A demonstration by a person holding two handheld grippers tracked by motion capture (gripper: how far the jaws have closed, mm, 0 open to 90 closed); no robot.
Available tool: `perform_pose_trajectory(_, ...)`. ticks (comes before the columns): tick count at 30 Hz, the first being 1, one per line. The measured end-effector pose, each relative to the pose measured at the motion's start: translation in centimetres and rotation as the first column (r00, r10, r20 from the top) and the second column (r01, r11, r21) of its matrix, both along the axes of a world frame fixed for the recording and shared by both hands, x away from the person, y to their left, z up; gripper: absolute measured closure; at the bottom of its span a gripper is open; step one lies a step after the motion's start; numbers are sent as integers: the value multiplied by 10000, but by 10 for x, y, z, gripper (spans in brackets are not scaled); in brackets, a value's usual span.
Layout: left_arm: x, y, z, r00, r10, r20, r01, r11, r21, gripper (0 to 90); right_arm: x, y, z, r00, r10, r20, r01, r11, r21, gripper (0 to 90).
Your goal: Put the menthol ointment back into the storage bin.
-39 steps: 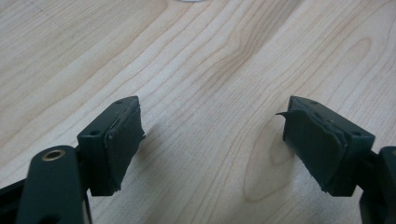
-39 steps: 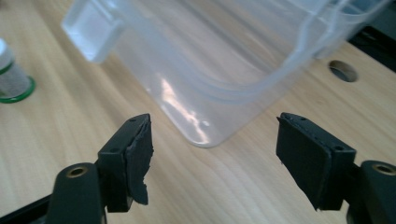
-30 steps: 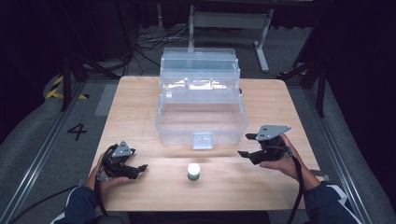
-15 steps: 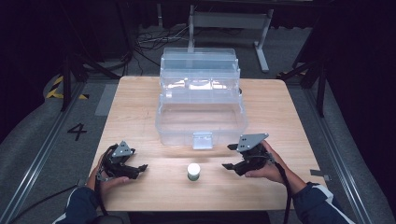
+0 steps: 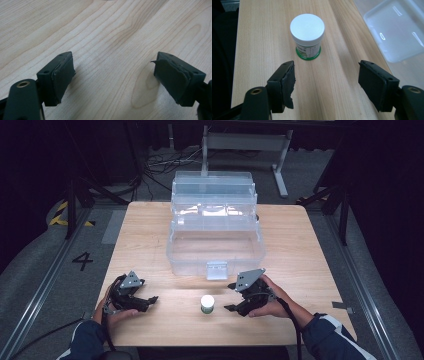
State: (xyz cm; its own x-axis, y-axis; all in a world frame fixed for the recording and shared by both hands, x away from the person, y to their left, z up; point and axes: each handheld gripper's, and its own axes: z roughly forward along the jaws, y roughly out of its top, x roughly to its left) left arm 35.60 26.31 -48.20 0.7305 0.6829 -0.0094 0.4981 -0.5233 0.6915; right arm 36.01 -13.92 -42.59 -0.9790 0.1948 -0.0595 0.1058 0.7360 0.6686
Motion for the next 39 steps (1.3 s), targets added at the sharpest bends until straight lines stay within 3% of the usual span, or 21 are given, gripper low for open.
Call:
perform_pose_trajectory(5,0,0,0,10000,-9,2,9,10000,6,168,-1,12,-1,9992,352,-174,-356,9991,-236,303)
perform_pose_trajectory(10,0,0,0,10000,-12,7,12,10000,7,168,-1,27,-1,9972,656,-354,-682,9947,-765,305)
perform_pose_trajectory(15,0,0,0,10000,-11,4,10,10000,7,168,1,44,4,9945,1002,-291,-1036,9810,-1639,305)
perform_pose_trajectory(21,0,0,0,10000,-8,5,8,10000,5,168,4,58,4,9922,1161,-448,-1227,9728,-1964,309)
perform_pose_trajectory(27,0,0,0,10000,-8,5,8,10000,5,168,6,73,3,9887,1224,-864,-1411,9547,-2618,317)
perform_pose_trajectory(33,0,0,0,10000,-10,5,10,10000,5,168,9,85,1,9843,1323,-1166,-1606,9457,-2826,321)
perform_pose_trajectory(39,0,0,0,10000,-3,-1,3,10000,8,168,12,96,-4,9851,1249,-1183,-1562,9375,-3111,353)
